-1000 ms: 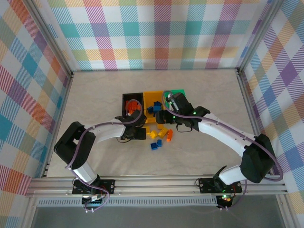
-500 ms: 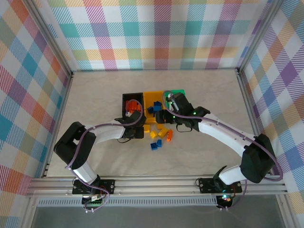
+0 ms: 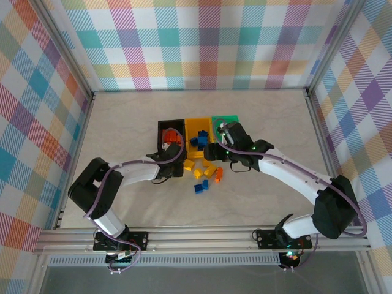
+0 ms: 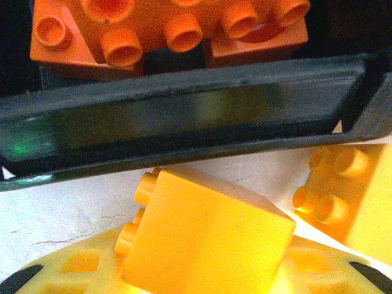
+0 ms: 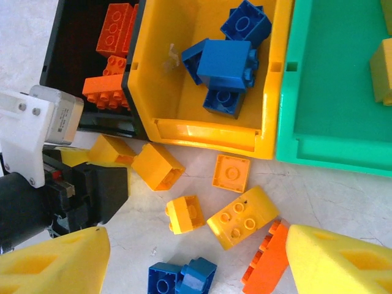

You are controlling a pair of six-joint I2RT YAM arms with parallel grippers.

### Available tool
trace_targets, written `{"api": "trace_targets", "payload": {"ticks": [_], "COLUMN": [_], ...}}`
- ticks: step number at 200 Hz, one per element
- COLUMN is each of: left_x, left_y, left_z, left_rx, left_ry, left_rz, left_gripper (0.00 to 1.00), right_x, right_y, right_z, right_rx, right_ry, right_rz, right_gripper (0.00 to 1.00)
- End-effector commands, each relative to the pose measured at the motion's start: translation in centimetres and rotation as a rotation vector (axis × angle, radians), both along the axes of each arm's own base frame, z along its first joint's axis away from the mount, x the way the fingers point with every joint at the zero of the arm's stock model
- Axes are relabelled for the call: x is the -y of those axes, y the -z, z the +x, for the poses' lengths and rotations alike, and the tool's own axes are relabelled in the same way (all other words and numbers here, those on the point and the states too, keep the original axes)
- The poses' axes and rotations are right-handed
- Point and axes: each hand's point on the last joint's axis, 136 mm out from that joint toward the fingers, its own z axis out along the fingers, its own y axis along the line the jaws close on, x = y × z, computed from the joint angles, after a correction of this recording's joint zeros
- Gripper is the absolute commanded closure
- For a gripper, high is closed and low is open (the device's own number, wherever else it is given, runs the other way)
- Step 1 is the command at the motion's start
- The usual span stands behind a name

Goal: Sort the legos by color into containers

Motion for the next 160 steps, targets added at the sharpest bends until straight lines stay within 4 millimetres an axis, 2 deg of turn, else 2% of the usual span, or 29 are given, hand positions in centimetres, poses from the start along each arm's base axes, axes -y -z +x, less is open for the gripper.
{"api": "trace_targets", "payload": {"ticks": [1,40,71,100,137,160], "left_x": [1.0,1.4,3.7,8.4,15.0,18.0], "left_y": [-0.8,-4.1,-7.9,-11.2,-13.1,-13.1], "left_z": [-1.4,-4.5,-4.4,-1.6,3.5,6.3], "left_rx": [0.001,0.003,0.052,0.088,0.113,0.111], "left_ry": [0.026,0.058,0.108,0.17,0.242,0.271], "left_rz": [-0.058,-0.089,-0.137,-0.208,-0.237,-0.215], "left_gripper": [0.61,0.61,0.6,0.61,0.62,0.62], "right_x": [0.6,2.2,4.5,6.4,8.1,8.5], "right_y": [-0.9,-0.8,-0.4,0.0,0.4,0.8], "right_z": [-0.2,-0.5,-1.0,-1.7,-2.8,-3.3], "right_rx": [0.008,0.008,0.004,0.0,-0.012,-0.024], "right_ry": [0.019,0.05,0.103,0.147,0.176,0.18], "right_rz": [0.04,0.043,0.042,0.041,0.024,0.018], "right_gripper": [0.24,0.24,0.24,0.24,0.24,0.24]}}
